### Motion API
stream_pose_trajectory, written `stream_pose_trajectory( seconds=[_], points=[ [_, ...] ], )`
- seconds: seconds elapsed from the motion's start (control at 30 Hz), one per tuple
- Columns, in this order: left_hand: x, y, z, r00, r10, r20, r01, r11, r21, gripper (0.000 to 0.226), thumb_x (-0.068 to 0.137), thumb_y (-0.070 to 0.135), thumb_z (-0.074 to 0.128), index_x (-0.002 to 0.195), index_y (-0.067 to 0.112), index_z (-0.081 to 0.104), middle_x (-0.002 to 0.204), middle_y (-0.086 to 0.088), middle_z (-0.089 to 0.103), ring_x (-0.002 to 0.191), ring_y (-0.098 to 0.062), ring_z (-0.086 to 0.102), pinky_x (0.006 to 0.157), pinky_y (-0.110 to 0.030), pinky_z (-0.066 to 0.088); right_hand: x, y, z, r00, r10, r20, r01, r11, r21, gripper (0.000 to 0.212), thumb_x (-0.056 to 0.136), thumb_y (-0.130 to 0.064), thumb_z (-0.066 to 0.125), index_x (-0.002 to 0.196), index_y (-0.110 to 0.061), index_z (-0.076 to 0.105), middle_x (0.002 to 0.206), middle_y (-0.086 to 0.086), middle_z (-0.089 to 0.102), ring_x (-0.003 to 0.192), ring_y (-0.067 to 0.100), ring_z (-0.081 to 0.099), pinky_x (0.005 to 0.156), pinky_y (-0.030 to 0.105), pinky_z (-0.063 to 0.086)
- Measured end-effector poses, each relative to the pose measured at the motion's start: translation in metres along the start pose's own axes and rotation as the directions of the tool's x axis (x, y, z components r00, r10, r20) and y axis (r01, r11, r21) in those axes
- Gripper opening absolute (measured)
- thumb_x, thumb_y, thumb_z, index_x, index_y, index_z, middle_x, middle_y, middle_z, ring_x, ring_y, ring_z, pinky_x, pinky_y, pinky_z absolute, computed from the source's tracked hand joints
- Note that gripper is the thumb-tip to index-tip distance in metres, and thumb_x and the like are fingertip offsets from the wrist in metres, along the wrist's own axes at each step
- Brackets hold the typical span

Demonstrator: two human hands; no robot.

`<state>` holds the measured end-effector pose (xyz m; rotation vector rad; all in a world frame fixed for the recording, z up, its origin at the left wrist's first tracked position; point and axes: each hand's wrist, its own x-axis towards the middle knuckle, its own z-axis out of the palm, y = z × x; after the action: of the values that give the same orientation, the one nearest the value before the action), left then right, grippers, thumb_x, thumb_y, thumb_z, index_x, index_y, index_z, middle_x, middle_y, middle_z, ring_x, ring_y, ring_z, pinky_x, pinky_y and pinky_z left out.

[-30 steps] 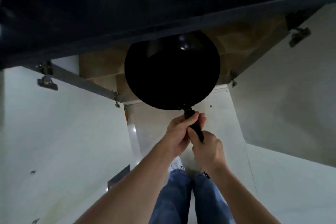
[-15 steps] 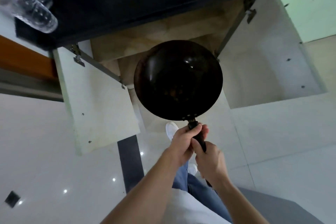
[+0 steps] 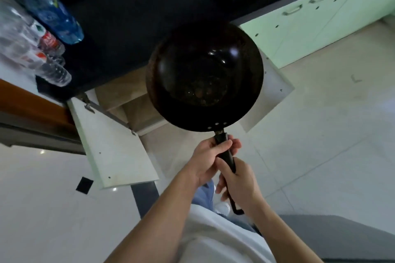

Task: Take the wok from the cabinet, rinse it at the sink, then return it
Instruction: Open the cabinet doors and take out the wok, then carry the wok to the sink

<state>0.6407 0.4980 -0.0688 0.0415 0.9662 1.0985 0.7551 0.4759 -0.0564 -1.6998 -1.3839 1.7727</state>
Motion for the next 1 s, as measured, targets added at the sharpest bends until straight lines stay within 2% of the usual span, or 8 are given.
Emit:
stream_pose_trajectory(
  seconds=[0.17,0.33,0.43,0.7,0.83,1.0],
  points=[
    [-0.007,0.032,0.041,0.996,0.026,0.084,-0.036,0.993,0.113,0.012,0.095,-0.002,0.053,0.102,0.0,0.063,0.092,-0.013,0.075,0.088,-0.016,0.073,0.078,-0.021,0.056,-0.011,-0.043,-0.009,0.994,-0.038,-0.103,0.056,0.983,0.175,0.034,0.099,-0.024,0.053,0.07,-0.007,0.047,0.049,0.003,0.046,0.037,0.021,0.042,0.036,0.025,0.035],
    [0.016,0.06,0.075,0.99,-0.021,0.142,-0.018,0.964,0.265,0.013,0.094,0.002,0.057,0.105,0.001,0.063,0.095,-0.012,0.076,0.094,-0.018,0.072,0.081,-0.024,0.056,0.005,-0.07,-0.023,0.969,-0.048,-0.242,0.104,0.969,0.222,0.033,0.097,-0.032,0.055,0.072,-0.011,0.053,0.051,0.0,0.052,0.043,0.02,0.046,0.044,0.034,0.04],
    [0.043,0.077,0.102,0.979,-0.078,0.189,0.015,0.949,0.316,0.016,0.094,0.003,0.057,0.108,0.0,0.063,0.099,-0.012,0.075,0.097,-0.02,0.071,0.084,-0.025,0.055,0.023,-0.09,-0.038,0.942,-0.026,-0.334,0.126,0.951,0.281,0.032,0.098,-0.028,0.054,0.072,-0.008,0.053,0.052,0.005,0.052,0.04,0.02,0.047,0.04,0.031,0.04],
    [0.109,0.11,0.165,0.922,-0.247,0.298,0.104,0.9,0.424,0.015,0.094,0.001,0.056,0.107,-0.003,0.063,0.1,-0.015,0.074,0.094,-0.022,0.073,0.079,-0.025,0.058,0.07,-0.133,-0.075,0.843,0.068,-0.533,0.166,0.91,0.38,0.031,0.098,-0.026,0.055,0.074,-0.005,0.053,0.052,0.007,0.05,0.036,0.018,0.045,0.036,0.028,0.039],
    [0.129,0.112,0.189,0.876,-0.344,0.338,0.147,0.858,0.493,0.017,0.094,0.001,0.056,0.11,-0.004,0.06,0.099,-0.015,0.072,0.092,-0.022,0.073,0.079,-0.025,0.058,0.078,-0.142,-0.088,0.777,0.094,-0.623,0.197,0.903,0.382,0.036,0.098,-0.027,0.055,0.082,0.005,0.056,0.053,0.01,0.053,0.038,0.022,0.048,0.036,0.032,0.042],
    [0.145,0.097,0.221,0.823,-0.443,0.356,0.182,0.799,0.573,0.02,0.095,0.001,0.056,0.112,-0.007,0.059,0.099,-0.016,0.073,0.093,-0.024,0.072,0.078,-0.024,0.058,0.08,-0.137,-0.113,0.711,0.157,-0.686,0.21,0.883,0.42,0.032,0.099,-0.03,0.055,0.082,-0.002,0.057,0.052,0.006,0.053,0.037,0.019,0.048,0.037,0.031,0.042]
  ],
)
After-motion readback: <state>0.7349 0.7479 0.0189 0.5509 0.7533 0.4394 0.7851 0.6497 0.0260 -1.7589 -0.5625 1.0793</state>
